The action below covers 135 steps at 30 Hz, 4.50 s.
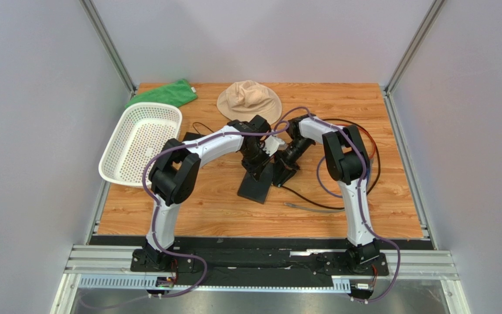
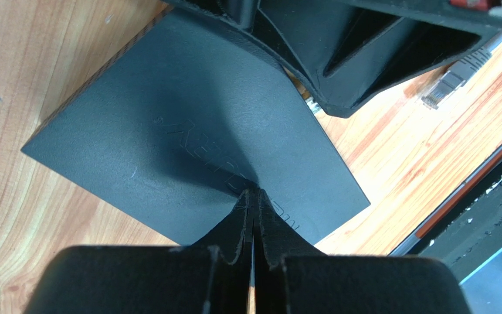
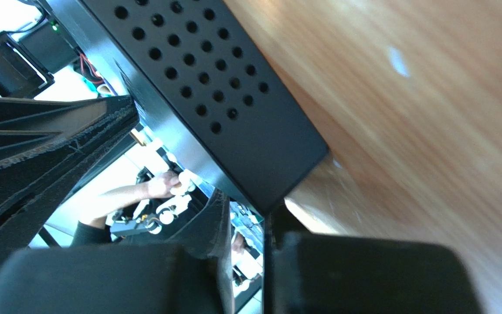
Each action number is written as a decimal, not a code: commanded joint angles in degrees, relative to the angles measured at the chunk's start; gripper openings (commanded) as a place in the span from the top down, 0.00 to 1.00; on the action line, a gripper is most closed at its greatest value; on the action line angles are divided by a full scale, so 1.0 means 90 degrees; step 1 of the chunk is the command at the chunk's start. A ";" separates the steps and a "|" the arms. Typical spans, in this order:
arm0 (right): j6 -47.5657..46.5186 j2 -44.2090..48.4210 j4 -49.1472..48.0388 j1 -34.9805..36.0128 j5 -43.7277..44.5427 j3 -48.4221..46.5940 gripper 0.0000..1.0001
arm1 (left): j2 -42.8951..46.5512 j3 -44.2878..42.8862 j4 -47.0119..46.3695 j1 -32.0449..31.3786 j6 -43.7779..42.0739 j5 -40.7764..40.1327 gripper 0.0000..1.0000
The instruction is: Pull the plug from the switch port
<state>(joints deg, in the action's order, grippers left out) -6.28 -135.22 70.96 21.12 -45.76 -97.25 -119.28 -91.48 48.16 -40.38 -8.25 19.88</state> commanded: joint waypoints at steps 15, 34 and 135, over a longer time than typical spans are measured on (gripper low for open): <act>-0.0160 -0.1040 0.0553 0.0153 0.3218 0.0200 1.00 | -0.0711 0.0536 0.0010 0.0024 -0.0226 -0.0988 1.00; -0.1175 0.0132 0.1519 -0.0579 0.3239 0.1265 1.00 | -0.0789 0.0702 -0.0097 0.0073 -0.0177 -0.1008 1.00; 0.1097 0.4861 -0.5524 -0.1253 0.1567 0.1921 0.26 | 0.0031 -0.0050 0.0107 0.1518 0.0828 0.3514 1.00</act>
<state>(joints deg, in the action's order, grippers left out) -6.07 -80.86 22.48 11.00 -19.22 -75.77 -123.74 -89.49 47.37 -27.18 -0.38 51.81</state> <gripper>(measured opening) 0.870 0.008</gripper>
